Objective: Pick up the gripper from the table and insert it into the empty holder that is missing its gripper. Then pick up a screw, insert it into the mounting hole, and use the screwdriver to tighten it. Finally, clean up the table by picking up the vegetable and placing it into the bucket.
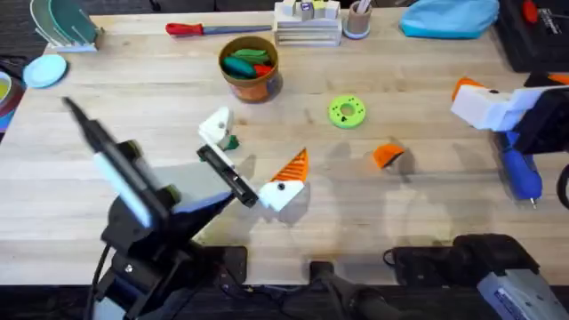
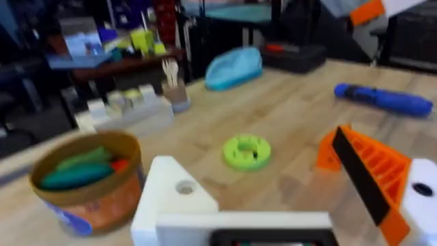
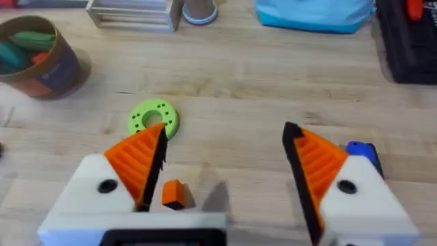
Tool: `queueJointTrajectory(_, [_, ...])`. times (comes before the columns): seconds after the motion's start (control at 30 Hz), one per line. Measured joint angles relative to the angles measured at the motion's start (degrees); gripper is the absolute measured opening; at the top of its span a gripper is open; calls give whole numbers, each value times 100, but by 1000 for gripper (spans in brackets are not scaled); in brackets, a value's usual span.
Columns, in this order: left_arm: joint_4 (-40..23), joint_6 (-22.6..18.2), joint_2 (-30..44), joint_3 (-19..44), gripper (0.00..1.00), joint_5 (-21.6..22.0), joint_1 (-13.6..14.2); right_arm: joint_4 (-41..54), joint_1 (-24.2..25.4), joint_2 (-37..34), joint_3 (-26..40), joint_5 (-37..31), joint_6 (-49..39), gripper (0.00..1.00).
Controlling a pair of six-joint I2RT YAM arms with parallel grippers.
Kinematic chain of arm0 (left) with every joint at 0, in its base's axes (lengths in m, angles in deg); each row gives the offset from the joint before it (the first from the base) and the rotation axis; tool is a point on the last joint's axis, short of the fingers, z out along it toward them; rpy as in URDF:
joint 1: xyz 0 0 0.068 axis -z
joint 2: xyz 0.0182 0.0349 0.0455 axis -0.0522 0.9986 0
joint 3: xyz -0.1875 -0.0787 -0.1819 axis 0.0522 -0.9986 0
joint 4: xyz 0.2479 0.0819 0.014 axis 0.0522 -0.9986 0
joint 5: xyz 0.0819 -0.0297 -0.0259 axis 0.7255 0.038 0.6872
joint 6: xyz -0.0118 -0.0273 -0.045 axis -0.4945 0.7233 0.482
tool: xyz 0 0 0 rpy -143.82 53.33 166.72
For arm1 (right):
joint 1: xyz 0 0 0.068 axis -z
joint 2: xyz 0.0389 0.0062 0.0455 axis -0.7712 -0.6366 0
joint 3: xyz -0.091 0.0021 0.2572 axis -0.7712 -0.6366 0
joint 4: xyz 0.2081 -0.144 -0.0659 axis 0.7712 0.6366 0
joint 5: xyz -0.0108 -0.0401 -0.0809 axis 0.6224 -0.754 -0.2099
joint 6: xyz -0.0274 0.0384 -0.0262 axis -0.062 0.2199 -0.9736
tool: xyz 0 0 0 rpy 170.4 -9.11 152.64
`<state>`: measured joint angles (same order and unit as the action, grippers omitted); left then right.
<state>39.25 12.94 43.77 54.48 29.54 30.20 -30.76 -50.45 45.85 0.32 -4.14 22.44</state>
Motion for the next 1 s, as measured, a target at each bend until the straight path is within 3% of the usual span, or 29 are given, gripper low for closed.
queueJointTrajectory(0.13, [-635,-1,14,0,993,-45,0,-2,0,-1,0,0,0,991])
queueJointTrajectory(1.0, [-642,0,15,0,993,-64,0,-1,0,0,0,0,0,991])
